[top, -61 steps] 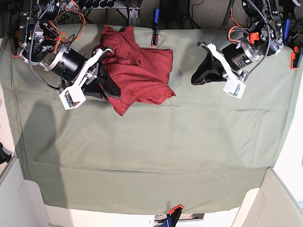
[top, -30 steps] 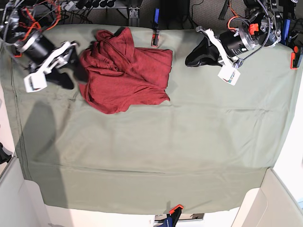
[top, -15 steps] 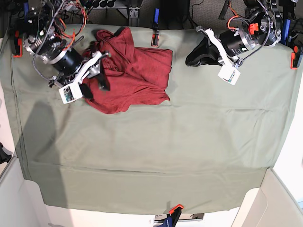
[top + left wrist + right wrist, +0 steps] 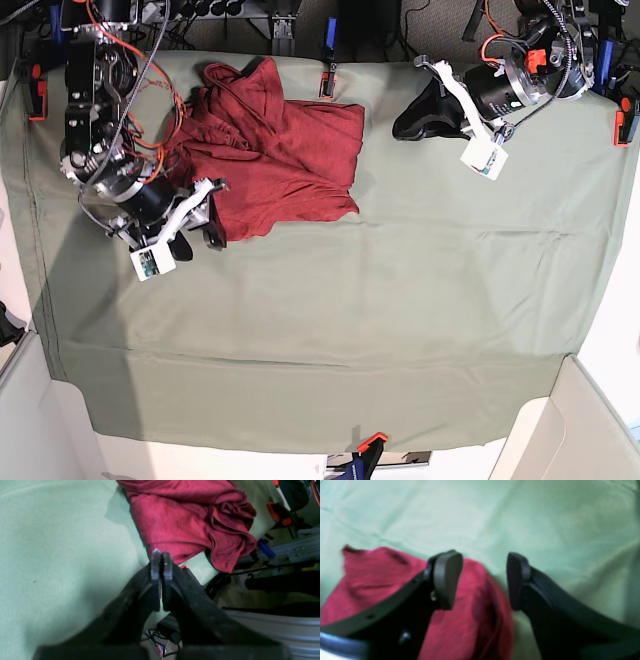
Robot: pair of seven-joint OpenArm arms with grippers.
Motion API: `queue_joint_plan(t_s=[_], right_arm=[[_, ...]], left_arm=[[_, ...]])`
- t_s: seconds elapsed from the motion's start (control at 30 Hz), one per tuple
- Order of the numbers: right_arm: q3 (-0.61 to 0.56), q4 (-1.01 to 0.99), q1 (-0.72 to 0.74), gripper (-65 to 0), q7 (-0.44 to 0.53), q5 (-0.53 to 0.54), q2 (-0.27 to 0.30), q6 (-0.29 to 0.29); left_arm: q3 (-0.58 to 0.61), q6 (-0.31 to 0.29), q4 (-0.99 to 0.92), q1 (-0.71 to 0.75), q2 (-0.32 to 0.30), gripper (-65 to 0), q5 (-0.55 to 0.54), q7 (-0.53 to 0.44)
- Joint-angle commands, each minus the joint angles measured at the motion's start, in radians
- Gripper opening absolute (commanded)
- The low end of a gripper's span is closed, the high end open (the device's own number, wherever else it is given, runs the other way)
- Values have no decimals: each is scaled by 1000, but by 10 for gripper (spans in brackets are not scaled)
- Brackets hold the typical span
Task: Fold the T-shirt properly
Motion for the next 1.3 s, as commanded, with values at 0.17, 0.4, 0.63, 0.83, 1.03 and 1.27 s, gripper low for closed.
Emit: queue_joint_plan(t_s=[0.17, 0.4, 0.63, 0.83, 1.03, 1.27], right_arm=[[1, -148, 83, -332, 26, 47, 3, 37], [-4, -160, 51, -343, -1, 94, 3, 86], [-4, -158, 47, -650, 7, 105, 3, 87], [-4, -71, 39, -650, -69, 238, 3, 142], [-4, 152, -56, -650, -156, 381, 3, 151], [-4, 360, -217, -650, -174, 485, 3, 160]], left_arm=[[-4, -9, 18, -2, -11, -650, -22, -21], [-4, -9, 18, -2, -11, -650, -21, -22], [-4, -9, 18, -2, -11, -650, -21, -22], [-4, -9, 18, -2, -11, -650, 22, -30], [-4, -9, 18, -2, -14, -650, 46, -40], [-4, -9, 18, -2, -14, -650, 46, -40]])
